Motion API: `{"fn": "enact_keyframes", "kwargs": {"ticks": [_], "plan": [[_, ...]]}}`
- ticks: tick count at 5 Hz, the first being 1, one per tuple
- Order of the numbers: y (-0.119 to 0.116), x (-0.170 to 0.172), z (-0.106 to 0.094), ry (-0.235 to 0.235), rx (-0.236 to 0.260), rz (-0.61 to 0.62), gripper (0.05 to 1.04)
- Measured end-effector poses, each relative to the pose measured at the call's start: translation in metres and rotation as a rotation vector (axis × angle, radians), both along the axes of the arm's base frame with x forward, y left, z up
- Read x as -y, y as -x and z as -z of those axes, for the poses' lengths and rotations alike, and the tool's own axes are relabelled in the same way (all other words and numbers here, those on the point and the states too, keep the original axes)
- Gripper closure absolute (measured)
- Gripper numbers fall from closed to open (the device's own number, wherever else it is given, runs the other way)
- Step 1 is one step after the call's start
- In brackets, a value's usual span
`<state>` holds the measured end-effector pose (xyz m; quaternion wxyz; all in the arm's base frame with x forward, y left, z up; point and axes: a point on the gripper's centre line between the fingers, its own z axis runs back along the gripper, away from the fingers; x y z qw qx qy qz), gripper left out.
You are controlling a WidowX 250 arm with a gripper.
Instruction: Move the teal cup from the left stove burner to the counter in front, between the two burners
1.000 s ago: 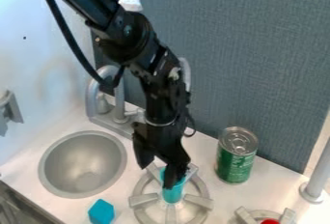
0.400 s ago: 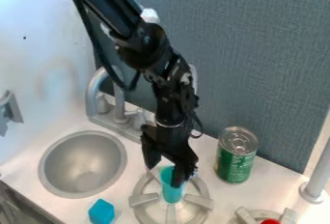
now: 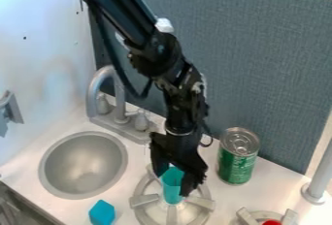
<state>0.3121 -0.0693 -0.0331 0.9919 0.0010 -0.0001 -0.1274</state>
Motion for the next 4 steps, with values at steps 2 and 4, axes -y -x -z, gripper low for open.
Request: {"fn": "enact_keyframes", "kwargs": {"ticks": [2, 4], "plan": [[-0.005, 0.006, 0.005, -0.014, -0.006, 0.011, 0.083], [-0.01, 0.009, 0.015, -0.011, -0.038, 0.014, 0.083]]}}
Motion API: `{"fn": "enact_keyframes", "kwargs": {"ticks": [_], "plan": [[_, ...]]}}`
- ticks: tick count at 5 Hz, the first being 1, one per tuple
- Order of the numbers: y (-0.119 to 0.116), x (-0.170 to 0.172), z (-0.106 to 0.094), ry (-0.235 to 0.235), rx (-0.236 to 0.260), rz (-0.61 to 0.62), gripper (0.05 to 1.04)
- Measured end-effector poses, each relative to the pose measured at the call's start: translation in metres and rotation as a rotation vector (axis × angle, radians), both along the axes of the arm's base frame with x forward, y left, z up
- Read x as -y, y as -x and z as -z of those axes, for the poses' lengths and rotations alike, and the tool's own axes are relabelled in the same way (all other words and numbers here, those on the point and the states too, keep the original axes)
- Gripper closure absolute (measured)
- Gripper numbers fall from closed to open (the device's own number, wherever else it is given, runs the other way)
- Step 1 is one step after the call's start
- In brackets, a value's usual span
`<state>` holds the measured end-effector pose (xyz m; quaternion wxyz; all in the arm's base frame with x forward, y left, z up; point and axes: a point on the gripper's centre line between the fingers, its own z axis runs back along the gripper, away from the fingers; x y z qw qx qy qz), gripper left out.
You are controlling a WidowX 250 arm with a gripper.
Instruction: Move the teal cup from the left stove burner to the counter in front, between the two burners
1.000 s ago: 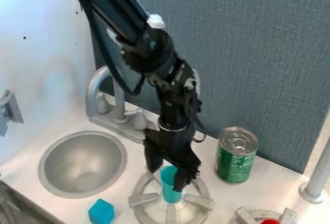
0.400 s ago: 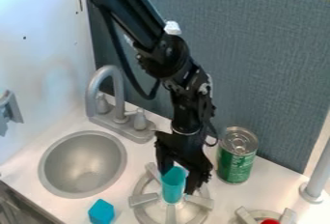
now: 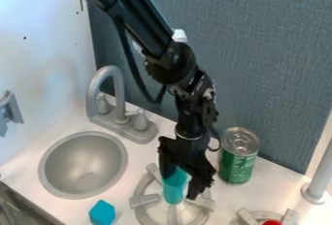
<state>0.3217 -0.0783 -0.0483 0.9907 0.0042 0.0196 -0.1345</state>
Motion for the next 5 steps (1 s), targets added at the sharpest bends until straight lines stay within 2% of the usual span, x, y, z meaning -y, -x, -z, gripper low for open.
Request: {"fn": "enact_keyframes", "kwargs": {"ticks": [2, 3, 5], "plan": [[0.0027, 0.0007, 0.0128, 0.001, -0.045, -0.001, 0.083], [0.0021, 0.0019, 0.0154, 0.01, -0.051, 0.003, 0.122], [0.0009, 0.0029, 0.0166, 0.02, -0.044, 0.011, 0.687]]}}
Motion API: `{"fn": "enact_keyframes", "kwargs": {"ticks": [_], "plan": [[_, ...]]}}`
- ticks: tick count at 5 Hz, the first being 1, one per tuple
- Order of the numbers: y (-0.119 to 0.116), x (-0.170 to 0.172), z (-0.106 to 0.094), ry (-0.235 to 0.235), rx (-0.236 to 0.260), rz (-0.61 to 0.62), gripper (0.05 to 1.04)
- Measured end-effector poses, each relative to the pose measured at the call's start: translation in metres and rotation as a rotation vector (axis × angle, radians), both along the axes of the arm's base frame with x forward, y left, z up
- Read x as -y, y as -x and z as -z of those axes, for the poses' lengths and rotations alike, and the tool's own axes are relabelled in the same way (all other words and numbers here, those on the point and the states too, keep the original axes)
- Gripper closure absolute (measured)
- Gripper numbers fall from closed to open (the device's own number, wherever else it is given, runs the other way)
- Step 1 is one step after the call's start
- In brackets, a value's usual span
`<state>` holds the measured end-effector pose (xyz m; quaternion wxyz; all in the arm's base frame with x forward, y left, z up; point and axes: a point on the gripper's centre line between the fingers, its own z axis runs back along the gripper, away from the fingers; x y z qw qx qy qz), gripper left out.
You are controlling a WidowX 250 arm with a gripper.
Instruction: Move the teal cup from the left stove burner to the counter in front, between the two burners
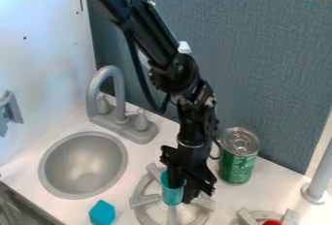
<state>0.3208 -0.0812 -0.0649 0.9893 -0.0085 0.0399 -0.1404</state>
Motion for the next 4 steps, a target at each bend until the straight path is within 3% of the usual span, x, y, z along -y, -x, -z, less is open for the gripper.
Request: {"fn": "enact_keyframes", "kwargs": {"ticks": [1, 2, 3, 4], "plan": [[-0.002, -0.008, 0.0, -0.005, 0.001, -0.016, 0.896], [-0.002, -0.013, -0.001, -0.02, -0.004, -0.021, 0.973], [0.006, -0.016, -0.007, -0.031, -0.004, -0.011, 0.982], [0.014, -0.009, -0.034, -0.005, 0.045, 0.01, 0.982]]}}
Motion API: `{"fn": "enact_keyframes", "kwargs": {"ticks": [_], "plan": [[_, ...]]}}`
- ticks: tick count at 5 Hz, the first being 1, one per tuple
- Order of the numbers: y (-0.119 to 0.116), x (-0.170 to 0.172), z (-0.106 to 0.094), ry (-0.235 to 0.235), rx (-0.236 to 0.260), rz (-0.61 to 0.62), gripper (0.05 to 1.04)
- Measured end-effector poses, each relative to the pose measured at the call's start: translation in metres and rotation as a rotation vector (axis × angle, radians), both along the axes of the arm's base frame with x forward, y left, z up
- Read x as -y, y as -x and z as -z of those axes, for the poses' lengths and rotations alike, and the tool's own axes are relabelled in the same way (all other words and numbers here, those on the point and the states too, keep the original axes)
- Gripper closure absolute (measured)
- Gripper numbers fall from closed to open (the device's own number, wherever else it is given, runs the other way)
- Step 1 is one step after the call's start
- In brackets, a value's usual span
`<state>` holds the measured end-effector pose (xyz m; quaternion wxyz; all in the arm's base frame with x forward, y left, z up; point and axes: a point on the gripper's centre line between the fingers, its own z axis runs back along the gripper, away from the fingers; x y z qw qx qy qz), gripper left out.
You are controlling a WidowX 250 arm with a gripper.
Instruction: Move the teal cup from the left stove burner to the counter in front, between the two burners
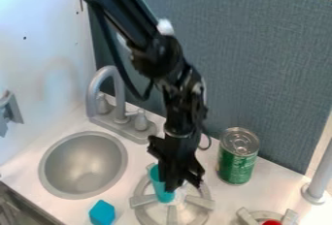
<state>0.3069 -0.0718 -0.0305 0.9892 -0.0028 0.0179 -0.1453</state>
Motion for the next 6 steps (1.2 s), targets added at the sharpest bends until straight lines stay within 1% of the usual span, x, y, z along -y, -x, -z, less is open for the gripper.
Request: {"fn": "enact_keyframes", "kwargs": {"ticks": [1, 2, 3, 4, 5, 6], "plan": [[0.013, 0.033, -0.007, 0.02, -0.005, 0.095, 0.983], [0.022, 0.053, -0.001, 0.031, -0.023, 0.156, 0.982], [0.026, 0.076, 0.02, 0.051, -0.072, 0.196, 0.982], [0.028, 0.087, 0.033, 0.053, -0.103, 0.208, 0.982], [0.027, 0.097, 0.044, 0.045, -0.119, 0.207, 0.982], [0.027, 0.097, 0.045, 0.03, -0.121, 0.206, 0.982]]}}
